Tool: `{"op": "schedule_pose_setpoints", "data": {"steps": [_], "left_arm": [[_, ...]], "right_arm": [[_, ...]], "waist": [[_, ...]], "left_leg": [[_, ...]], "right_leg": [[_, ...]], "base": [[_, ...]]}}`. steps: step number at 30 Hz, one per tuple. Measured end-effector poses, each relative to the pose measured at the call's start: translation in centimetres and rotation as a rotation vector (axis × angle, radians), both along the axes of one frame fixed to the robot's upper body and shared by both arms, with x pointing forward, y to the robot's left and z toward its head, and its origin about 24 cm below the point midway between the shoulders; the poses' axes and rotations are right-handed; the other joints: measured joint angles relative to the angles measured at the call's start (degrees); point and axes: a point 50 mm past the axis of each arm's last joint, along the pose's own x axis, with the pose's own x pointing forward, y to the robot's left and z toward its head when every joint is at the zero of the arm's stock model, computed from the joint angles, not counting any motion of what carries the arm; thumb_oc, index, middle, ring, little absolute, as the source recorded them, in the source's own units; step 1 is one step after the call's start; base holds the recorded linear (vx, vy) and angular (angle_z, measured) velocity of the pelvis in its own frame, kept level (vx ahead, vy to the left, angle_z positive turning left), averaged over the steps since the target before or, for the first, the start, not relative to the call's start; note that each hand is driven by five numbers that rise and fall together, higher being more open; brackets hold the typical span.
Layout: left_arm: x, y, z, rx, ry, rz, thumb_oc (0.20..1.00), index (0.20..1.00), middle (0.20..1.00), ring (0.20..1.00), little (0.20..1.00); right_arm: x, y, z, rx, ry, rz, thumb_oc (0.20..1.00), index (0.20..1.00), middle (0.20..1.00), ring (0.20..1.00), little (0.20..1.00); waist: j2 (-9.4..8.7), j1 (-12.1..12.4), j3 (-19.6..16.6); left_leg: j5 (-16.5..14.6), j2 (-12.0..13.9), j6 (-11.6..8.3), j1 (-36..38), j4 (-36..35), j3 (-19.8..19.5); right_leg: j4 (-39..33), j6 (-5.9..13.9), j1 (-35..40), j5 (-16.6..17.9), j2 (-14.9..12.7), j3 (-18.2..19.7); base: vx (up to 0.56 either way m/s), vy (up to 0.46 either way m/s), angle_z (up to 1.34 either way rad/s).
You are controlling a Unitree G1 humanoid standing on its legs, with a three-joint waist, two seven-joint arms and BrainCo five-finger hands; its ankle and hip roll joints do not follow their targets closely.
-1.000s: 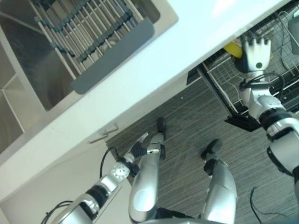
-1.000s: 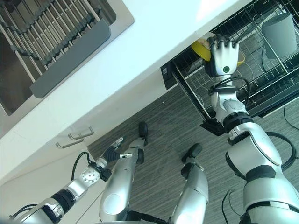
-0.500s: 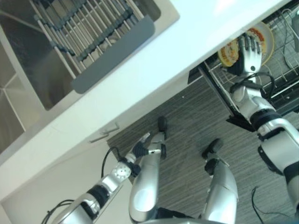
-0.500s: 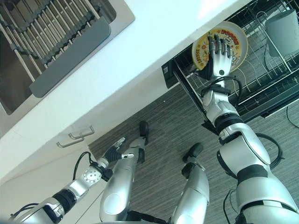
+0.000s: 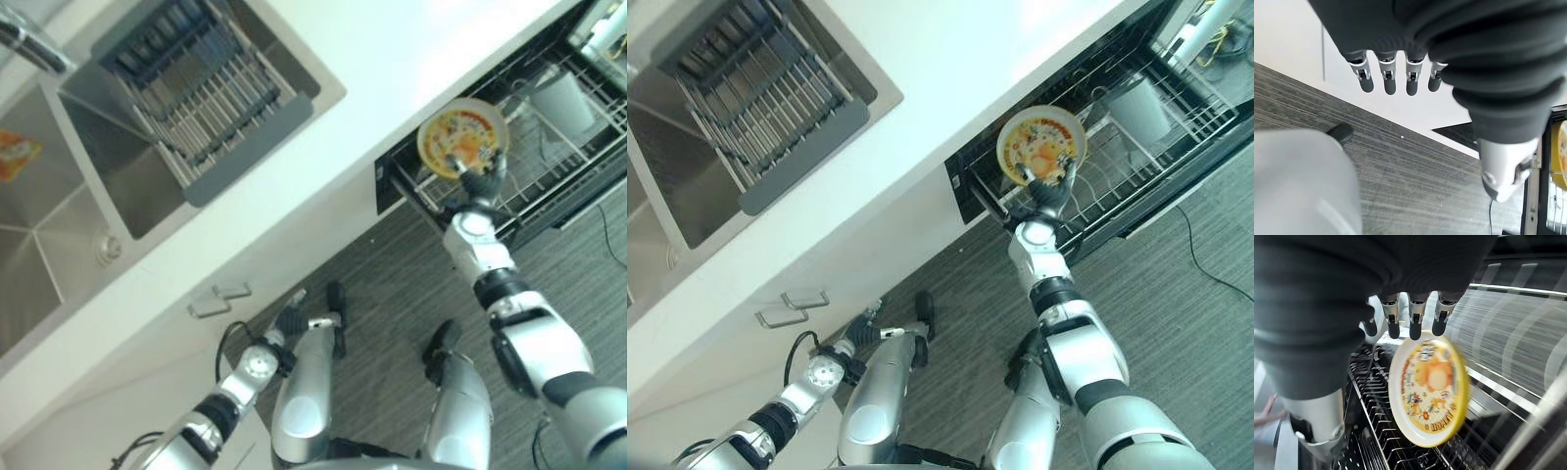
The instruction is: Place the dishes in the dishwasher.
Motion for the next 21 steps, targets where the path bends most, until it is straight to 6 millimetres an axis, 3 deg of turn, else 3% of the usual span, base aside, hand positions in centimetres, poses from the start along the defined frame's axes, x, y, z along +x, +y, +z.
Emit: {"op": "schedule_pose_setpoints", "data": {"steps": [1,5,11,15,18,20,21], "left_arm": [[-1.1,0.4,-1.2,0.005,0.066,0.025,1.0,1.0,1.0,1.0,1.0],[-2.3,1.3,-2.1,0.0,0.131,0.059,1.0,1.0,1.0,1.0,1.0],[-7.1,3.2,-5.0,-0.001,0.311,0.164,1.0,1.0,1.0,1.0,1.0],[-8.9,3.8,-6.2,0.004,0.401,0.206,1.0,1.0,1.0,1.0,1.0],[-11.0,4.5,-7.0,-0.016,0.458,0.286,1.0,1.0,1.0,1.0,1.0],[-13.4,5.1,-7.6,-0.024,0.509,0.343,1.0,1.0,1.0,1.0,1.0],[-13.8,5.3,-7.7,-0.021,0.519,0.352,1.0,1.0,1.0,1.0,1.0]], "right_arm": [[-0.4,1.2,-0.2,-0.003,-0.029,0.098,1.0,1.0,1.0,1.0,1.0],[-1.3,2.3,-0.5,-0.042,-0.046,0.303,1.0,1.0,1.0,1.0,1.0],[-4.7,0.4,-6.9,-0.038,0.152,0.355,1.0,1.0,1.0,1.0,1.0],[-5.2,0.2,-5.6,-0.119,0.098,0.399,1.0,1.0,1.0,1.0,1.0],[-8.9,2.1,-3.6,-0.197,-0.077,0.522,1.0,1.0,1.0,1.0,1.0],[-12.3,0.9,-5.0,-0.268,-0.062,0.516,1.0,1.0,1.0,1.0,1.0],[-12.6,0.2,-5.6,-0.28,-0.032,0.501,1.0,1.0,1.0,1.0,1.0]], "waist": [[-0.03,-0.91,-0.06],[-0.05,-1.97,-0.75],[-1.5,-3.5,-8.82],[-1.97,-5.38,-11.39],[-2.98,-6.71,-14.51],[-4.27,-7.28,-17.27],[-4.62,-7.71,-17.42]], "left_leg": [[-0.17,0.23,-0.64,2.89,-0.17,0.05],[-0.28,0.35,-0.74,8.42,-2.19,0.11],[0.52,1.55,-2.07,15.58,-5.91,-0.16],[0.08,2.1,-2.56,19.62,-7.8,0.29],[-0.27,2.27,-2.99,22.05,-8.68,0.8],[-0.56,2.28,-3.4,22.42,-8.91,1.18],[-0.6,2.34,-3.47,22.62,-8.87,1.42]], "right_leg": [[-0.32,-0.08,2.95,-0.1,0.25,-0.09],[-0.62,0.76,7.79,-0.81,0.6,-0.26],[-3.63,0.6,15.18,-1.84,2.81,-1.89],[-4.68,-0.22,18.58,-2.81,3.78,-1.66],[-5.23,0.44,20.19,-3.33,4.13,-1.52],[-5.14,0.97,20.27,-3.68,4.17,-1.34],[-5.09,1.01,20.26,-3.7,4.23,-1.1]], "base": [[0.1,-0.074,-0.04],[0.11,-0.054,-0.01],[0.12,-0.065,0.01],[0.17,-0.013,-0.07],[0.12,-0.015,-0.06],[0.07,-0.052,-0.08],[0.04,-0.051,-0.14]]}}
